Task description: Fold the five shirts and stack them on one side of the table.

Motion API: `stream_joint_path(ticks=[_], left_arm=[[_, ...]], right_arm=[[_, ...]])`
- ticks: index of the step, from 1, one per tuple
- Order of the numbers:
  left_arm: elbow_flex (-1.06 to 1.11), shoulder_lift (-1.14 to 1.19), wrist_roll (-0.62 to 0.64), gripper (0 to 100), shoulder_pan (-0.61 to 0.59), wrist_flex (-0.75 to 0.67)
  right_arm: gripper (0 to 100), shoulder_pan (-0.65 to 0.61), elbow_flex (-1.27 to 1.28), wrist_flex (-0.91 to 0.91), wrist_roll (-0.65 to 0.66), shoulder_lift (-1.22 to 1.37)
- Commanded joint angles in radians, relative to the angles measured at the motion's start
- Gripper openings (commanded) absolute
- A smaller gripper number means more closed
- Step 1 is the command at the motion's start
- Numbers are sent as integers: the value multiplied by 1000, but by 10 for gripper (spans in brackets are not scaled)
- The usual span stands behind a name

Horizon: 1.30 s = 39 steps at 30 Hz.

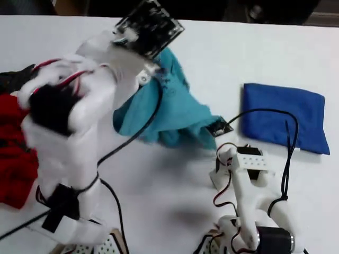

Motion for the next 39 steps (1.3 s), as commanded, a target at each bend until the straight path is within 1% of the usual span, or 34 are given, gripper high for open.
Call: stream_joint_path(ticks=[1,4,6,9,12,16,18,20,23,27,29,33,35,39], left_arm=[[220,-38,-2,25,-69,9],[440,-38,-3,25,-117,6],[575,-38,-5,25,-150,-6],[739,-38,-6,25,-212,-6],[892,-40,-61,25,-267,-6],[1061,-41,-91,25,-381,-6],[1124,-38,-92,25,-450,-8],[1184,-38,-126,25,-509,-18],[1254,-38,-204,25,-586,-18],[1302,-38,-270,25,-666,-18],[1310,-38,-296,26,-677,-20],[1311,-38,-301,26,-678,-66],[1311,-38,-299,27,-680,-91],[1311,-38,-299,27,-680,-97]], right_arm=[[334,12,2,-42,-11,-7],[334,15,-3,-39,-12,-13],[334,39,-15,-30,-12,-15],[334,79,-100,73,-11,-15],[334,76,-227,154,-11,-5],[333,24,-442,226,-9,2],[333,-25,-568,280,-11,41],[333,-87,-697,331,-15,116],[333,-157,-896,377,-77,275],[333,-257,-1142,437,-120,503],[334,-311,-1238,473,-123,590],[334,-394,-1404,521,-123,711],[334,-420,-1476,521,-123,746],[334,-453,-1626,516,-124,789]])
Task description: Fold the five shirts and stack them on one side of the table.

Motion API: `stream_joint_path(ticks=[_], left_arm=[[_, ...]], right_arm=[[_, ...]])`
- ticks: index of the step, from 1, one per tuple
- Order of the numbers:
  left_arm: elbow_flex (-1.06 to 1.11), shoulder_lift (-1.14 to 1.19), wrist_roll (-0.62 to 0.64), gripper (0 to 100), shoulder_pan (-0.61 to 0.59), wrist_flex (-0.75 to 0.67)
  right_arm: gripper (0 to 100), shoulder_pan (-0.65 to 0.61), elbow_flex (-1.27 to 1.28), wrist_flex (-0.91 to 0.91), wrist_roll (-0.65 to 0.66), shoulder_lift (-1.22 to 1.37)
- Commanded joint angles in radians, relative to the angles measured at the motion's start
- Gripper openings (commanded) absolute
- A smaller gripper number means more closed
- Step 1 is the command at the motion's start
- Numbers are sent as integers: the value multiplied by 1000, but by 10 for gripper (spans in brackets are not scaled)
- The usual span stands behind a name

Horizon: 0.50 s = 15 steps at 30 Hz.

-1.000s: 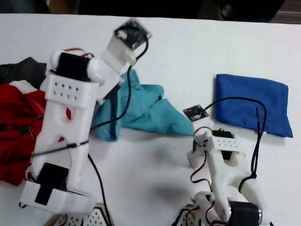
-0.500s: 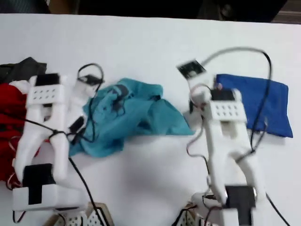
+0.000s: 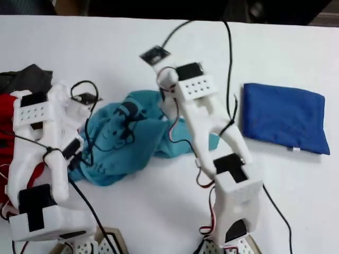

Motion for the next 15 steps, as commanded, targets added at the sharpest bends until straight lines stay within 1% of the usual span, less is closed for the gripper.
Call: stream_joint_path(ticks=[1,7,10,15], left_arm=[[1,-38,-9,27,-8,-9],[-1,-38,-3,28,-8,-9],[-8,-38,35,28,-5,-11],[-10,-38,40,28,-8,-35]], right_arm=[[334,-33,-157,-1,-6,21],[334,-73,-273,-8,-2,200],[334,-77,-319,-1,-2,320],[333,-73,-408,73,2,466]])
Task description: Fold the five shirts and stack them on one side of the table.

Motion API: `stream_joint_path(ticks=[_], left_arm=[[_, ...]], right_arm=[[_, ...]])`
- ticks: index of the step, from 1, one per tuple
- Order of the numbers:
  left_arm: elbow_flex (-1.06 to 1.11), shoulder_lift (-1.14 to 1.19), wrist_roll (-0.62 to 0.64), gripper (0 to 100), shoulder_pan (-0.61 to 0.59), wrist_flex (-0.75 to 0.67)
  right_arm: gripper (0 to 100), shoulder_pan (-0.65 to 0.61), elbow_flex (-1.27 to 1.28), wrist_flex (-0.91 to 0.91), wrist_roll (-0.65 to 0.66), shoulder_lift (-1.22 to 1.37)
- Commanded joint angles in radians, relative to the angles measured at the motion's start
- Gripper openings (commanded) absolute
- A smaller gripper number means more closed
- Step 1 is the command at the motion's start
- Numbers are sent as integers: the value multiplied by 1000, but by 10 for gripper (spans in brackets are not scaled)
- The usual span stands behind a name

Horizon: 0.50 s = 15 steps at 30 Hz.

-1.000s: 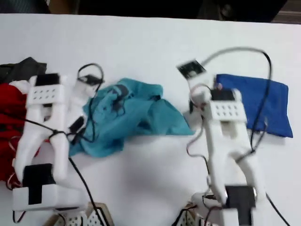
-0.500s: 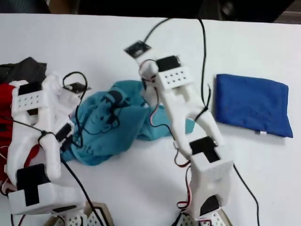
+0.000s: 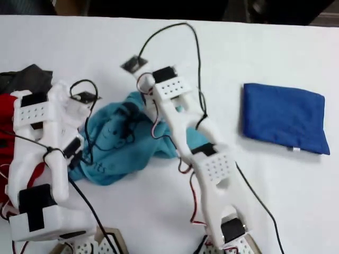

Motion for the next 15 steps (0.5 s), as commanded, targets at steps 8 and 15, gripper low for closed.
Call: stream_joint_path(ticks=[8,15], left_arm=[[-71,-44,9,278,-11,-14],[-268,-44,115,293,-5,-9]], right_arm=[[36,35,-238,160,-8,111],[21,157,-259,193,0,-82]])
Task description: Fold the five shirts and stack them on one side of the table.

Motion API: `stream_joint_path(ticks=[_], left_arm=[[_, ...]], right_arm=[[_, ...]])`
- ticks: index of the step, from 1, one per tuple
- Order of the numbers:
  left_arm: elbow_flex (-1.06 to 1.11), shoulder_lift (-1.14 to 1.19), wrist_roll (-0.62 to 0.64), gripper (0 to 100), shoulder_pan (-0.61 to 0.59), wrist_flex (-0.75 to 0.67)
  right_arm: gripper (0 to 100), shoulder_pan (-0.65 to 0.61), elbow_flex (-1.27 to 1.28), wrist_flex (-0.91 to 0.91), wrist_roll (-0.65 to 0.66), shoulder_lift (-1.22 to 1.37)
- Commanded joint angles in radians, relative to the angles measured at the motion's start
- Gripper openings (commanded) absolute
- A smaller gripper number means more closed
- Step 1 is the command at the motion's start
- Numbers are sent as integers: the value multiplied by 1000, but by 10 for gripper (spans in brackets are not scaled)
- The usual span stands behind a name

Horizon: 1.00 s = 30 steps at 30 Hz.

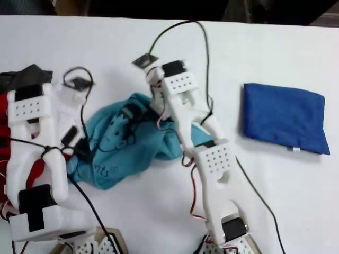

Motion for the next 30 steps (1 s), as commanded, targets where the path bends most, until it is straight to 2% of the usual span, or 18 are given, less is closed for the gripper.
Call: stream_joint_path(ticks=[1,5,10,14,18,23,30], left_arm=[[-134,-40,57,294,-3,-2],[-234,-38,120,294,6,-34],[-237,-34,184,294,92,-126],[-176,-35,218,295,204,-210],[-51,-35,218,296,296,-310],[131,-35,212,295,358,-468],[268,-35,209,291,404,-583]], right_arm=[[21,82,11,12,2,-211],[21,150,192,12,12,-450],[21,214,540,12,144,-783],[21,300,884,10,236,-1010],[22,450,1162,5,370,-1198],[22,616,1293,5,517,-1379],[25,631,1321,5,531,-1432]])
